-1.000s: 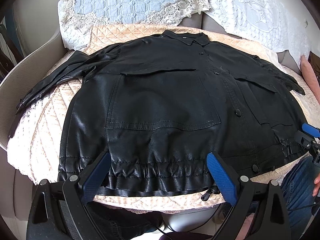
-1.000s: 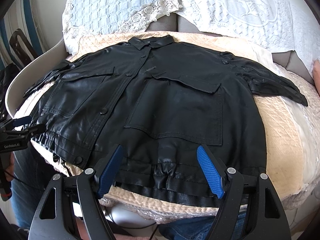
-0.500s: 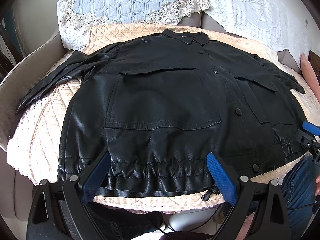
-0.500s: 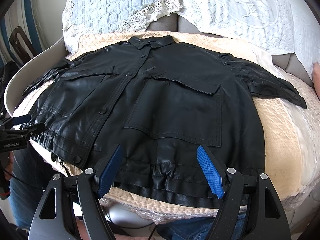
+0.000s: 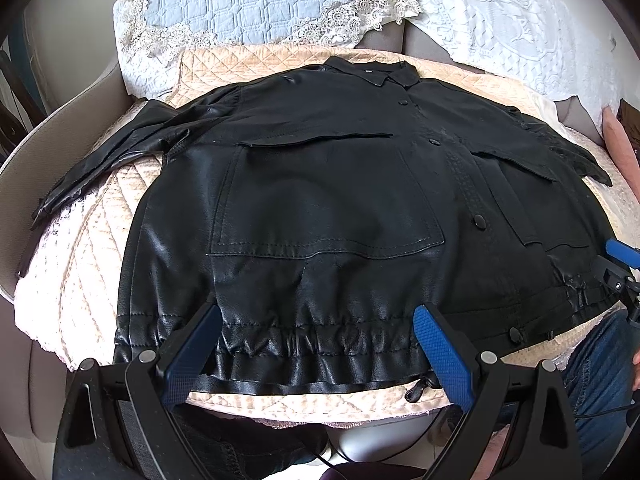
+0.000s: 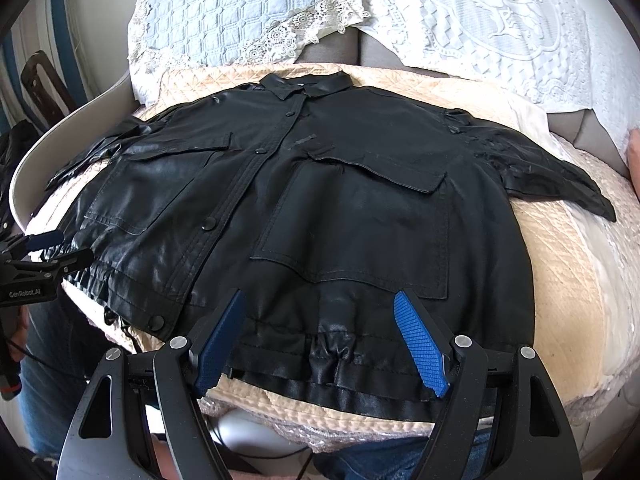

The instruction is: Fold large clothes

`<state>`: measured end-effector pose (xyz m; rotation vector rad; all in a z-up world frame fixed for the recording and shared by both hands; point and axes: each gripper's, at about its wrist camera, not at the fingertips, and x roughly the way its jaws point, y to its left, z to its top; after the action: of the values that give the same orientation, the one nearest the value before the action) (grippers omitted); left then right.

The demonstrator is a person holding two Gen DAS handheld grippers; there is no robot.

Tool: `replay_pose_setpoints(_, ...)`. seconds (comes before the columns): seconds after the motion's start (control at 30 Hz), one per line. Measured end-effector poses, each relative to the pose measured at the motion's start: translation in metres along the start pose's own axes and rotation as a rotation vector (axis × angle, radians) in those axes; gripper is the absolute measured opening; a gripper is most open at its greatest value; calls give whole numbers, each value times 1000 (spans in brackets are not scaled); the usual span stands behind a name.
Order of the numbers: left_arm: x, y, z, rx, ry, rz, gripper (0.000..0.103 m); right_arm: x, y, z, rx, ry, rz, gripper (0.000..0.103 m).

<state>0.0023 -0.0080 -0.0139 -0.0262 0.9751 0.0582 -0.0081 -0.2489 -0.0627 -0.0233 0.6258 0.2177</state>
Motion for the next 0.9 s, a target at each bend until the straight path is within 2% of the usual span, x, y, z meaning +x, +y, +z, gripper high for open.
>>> replay_pose_setpoints(0.9, 5, 6, 4, -10, 6, 1, 98, 5, 6, 7, -9, 3, 5, 77)
